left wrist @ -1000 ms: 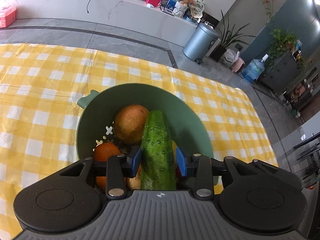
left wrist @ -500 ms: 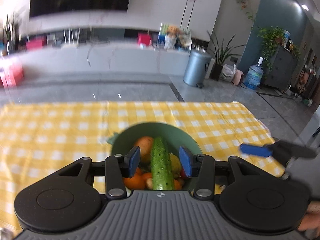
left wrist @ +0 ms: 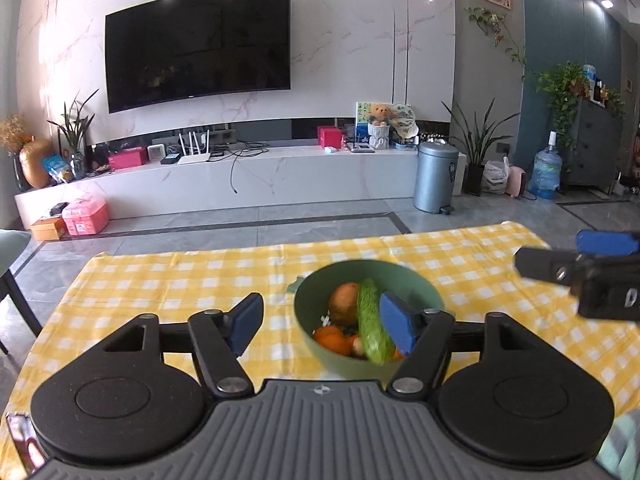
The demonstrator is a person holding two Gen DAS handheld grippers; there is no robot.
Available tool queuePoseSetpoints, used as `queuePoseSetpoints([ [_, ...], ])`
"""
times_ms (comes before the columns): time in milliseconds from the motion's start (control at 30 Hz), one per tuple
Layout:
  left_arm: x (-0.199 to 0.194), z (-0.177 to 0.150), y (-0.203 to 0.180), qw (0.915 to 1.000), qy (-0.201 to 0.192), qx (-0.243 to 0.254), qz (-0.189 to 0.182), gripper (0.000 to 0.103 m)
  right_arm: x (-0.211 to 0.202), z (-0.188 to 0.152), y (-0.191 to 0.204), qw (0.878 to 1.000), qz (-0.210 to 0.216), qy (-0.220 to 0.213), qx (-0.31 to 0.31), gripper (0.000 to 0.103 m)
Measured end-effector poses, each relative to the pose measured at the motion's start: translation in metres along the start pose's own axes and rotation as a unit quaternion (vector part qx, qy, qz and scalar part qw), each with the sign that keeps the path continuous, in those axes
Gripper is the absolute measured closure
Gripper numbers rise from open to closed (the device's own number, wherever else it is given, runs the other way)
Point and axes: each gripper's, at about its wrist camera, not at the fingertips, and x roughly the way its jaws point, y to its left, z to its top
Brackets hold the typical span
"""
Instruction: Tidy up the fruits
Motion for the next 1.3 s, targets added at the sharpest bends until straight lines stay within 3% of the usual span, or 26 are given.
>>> queuePoseSetpoints([
  [67, -0.002, -0.006, 0.001, 1.0000, 0.004, -0.004, 0.000, 0.015, -0.010, -0.008, 0.003, 1.000, -0.006, -0.005, 0.008, 0.013],
  [333, -0.009, -0.029, 0.005, 0.9989, -0.012, -0.013, 0.044, 0.013, -0.017, -0.041, 0.008, 0.999, -0.007, 0.014, 0.049, 0.007],
  [433, -0.010, -0.036, 0.005, 0.9977, -0.025, -0.005, 0.063, 0.007, -0.014, -0.051, 0.009, 0.998, -0.010, 0.018, 0.052, 0.007],
  [533, -0.008, -0.040, 0.008, 0.9978, -0.025, -0.015, 0.060, 0.007, -0.009, -0.057, 0.009, 0.998, -0.011, 0.028, 0.059, 0.007],
  [867, 0.016, -0.057, 0.007, 0.9978, 0.041, -0.021, 0.048, 0.007, 0.018, -0.076, 0.015, 0.995, -0.020, 0.088, 0.037, 0.007],
  [1300, 0.026, -0.065, 0.000, 0.9955, 0.082, -0.012, 0.045, 0.007, 0.021, -0.079, 0.014, 0.996, -0.021, 0.088, 0.021, 0.004],
])
